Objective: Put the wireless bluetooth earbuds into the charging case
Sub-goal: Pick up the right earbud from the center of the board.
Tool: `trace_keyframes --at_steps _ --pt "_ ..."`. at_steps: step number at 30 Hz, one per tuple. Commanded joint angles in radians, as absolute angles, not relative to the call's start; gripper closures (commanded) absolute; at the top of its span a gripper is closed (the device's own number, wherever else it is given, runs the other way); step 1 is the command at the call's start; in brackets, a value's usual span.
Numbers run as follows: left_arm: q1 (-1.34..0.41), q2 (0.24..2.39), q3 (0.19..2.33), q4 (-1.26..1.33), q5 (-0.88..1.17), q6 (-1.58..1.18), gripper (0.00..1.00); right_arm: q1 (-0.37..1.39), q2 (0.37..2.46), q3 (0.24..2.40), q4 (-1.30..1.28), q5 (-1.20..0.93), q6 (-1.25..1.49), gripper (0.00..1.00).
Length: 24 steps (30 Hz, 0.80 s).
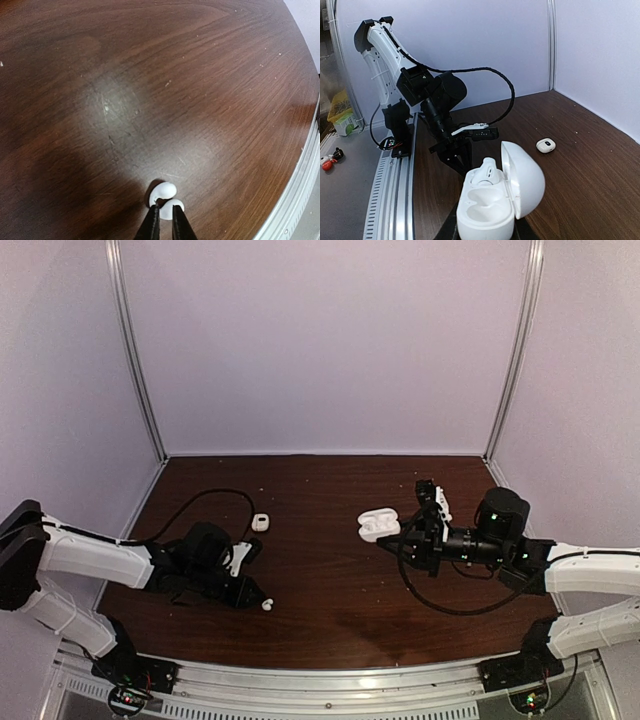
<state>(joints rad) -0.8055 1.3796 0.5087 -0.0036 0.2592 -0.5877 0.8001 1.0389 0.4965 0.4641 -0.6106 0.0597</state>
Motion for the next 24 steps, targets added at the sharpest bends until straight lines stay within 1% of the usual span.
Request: trace_keyframes --at_steps 1,9,14,18,20,24 --pt "-0.802 1.409 0.502 0.041 0.270 -0.610 0.88 0.793 1.035 0.500 0.476 -0.623 0.061 1.00" --pt "-0.814 1.460 0.518 0.025 0.267 -0.610 0.89 0.791 1.037 0.502 0.474 -0.626 0.061 1.00" --pt "-0.838 1.485 0.540 0.026 0.265 -0.607 0.84 0.791 1.039 0.503 0.472 -0.627 0.060 1.00" --pt "-0.847 1.499 0.550 0.028 0.269 -0.603 0.84 0.791 1.035 0.500 0.468 -0.626 0.058 1.00" --pt "-0.847 1.500 0.553 0.026 0.269 -0.599 0.85 0.792 1.033 0.500 0.468 -0.626 0.058 1.00" --pt "-0.848 1.501 0.560 0.027 0.279 -0.591 0.92 0.791 1.031 0.499 0.465 -0.625 0.057 1.00"
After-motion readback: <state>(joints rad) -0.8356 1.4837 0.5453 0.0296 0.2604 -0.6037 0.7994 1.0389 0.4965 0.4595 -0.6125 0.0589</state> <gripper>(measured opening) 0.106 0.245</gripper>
